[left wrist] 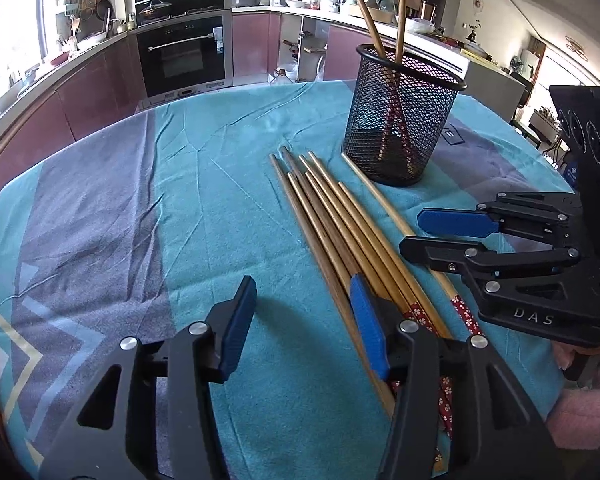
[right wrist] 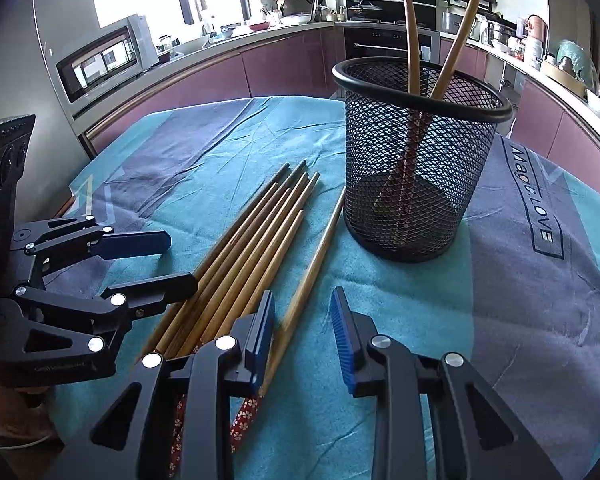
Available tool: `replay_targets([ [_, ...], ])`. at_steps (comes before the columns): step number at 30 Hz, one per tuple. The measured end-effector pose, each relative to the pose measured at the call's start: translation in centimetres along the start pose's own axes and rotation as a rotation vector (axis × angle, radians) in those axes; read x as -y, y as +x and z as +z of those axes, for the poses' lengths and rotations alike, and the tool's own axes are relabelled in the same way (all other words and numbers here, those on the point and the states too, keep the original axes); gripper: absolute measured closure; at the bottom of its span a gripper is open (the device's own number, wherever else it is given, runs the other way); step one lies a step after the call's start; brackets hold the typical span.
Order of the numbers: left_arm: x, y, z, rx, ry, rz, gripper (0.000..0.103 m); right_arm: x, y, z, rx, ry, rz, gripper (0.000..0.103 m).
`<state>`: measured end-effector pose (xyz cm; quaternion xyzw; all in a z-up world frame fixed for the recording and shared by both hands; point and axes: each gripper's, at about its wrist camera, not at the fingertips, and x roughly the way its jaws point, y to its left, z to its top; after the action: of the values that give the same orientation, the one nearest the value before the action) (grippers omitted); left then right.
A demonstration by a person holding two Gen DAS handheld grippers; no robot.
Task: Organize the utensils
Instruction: 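Move both open tools back down to the chopstick pile, then grasp a chopstick with the left tool while the right tool grasps another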
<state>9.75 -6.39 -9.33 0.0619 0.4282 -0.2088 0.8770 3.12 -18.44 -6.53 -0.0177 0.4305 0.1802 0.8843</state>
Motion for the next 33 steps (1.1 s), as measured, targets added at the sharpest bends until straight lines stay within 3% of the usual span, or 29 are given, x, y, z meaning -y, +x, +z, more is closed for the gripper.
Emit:
replay_targets([
  [14,0.1,0.6,0.7,-0.021,0.016,0.037,0.062,-0.1,0.2,0.3,-0.007,-0.026,-0.023,0.081],
  [26,0.6,1.6,1.2,-0.032,0.026,0.073,0.066,-0.7,0.7,0.7,-0.005,-0.044,-0.05,0.079],
  [30,0.4,1.8,1.7,-0.033,0.005,0.052,0.082,-0.6,1.0,1.0,0.001,-0.028,-0.036,0.081],
  [31,0.3,1.9,1.8,-0.034,-0.003,0.039,0.089,-0.4,1.1,1.1,0.002,-0.02,-0.031,0.086],
  [33,0.3,1.9,1.9,-0.033,-0.019,0.028,0.091,0.0,1.0,1.1,0.005,0.003,-0.009,0.093],
])
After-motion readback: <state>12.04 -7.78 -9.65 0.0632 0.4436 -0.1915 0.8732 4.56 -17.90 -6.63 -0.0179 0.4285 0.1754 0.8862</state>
